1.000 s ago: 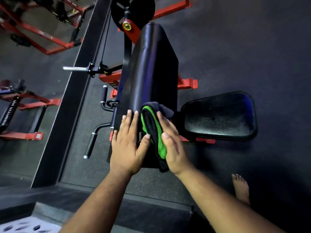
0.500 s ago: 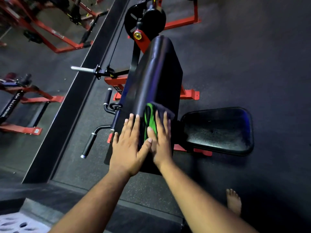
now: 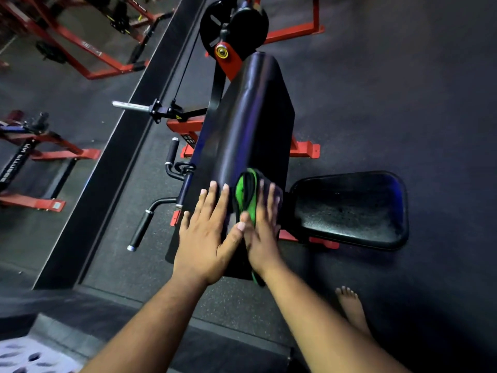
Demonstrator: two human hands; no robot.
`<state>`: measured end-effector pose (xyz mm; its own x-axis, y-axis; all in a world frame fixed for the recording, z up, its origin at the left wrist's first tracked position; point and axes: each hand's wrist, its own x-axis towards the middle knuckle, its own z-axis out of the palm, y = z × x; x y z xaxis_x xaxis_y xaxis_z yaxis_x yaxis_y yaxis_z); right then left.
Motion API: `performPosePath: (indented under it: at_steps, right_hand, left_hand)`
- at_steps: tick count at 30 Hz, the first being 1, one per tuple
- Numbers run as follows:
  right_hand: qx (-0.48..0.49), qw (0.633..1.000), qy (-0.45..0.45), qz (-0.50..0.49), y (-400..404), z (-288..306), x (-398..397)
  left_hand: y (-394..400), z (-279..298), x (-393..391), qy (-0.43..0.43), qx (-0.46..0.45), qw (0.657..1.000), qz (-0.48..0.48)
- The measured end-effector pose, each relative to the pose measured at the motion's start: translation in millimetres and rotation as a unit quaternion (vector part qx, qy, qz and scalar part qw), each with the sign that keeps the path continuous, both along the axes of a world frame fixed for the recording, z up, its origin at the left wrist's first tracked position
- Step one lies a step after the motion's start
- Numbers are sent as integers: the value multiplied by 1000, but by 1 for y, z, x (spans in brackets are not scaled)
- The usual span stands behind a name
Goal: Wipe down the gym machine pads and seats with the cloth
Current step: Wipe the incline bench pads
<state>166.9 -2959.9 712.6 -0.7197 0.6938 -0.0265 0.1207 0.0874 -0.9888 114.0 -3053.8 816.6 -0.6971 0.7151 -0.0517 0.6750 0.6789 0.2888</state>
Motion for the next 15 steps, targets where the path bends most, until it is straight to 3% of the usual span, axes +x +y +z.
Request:
performPosePath:
  at_steps: [2, 5, 8, 12, 15]
  right_hand:
    - [21, 1000, 3, 22, -28, -14, 30]
    - [-1, 999, 25, -27, -35, -12, 26]
    - [4, 995, 47, -87, -4, 0, -11]
    - [-21, 995, -25, -95, 53, 23, -64]
    - [27, 997, 0, -78, 42, 15, -52]
  left_hand:
    - [0, -1, -1, -1, -2, 1000, 1]
    - [1, 1, 1, -1, -9, 1000, 4]
    - [1, 1, 0, 1, -5, 1000, 4]
    - [1, 0, 0, 4, -11, 1000, 6]
    - [2, 2, 1, 2, -6, 1000, 7]
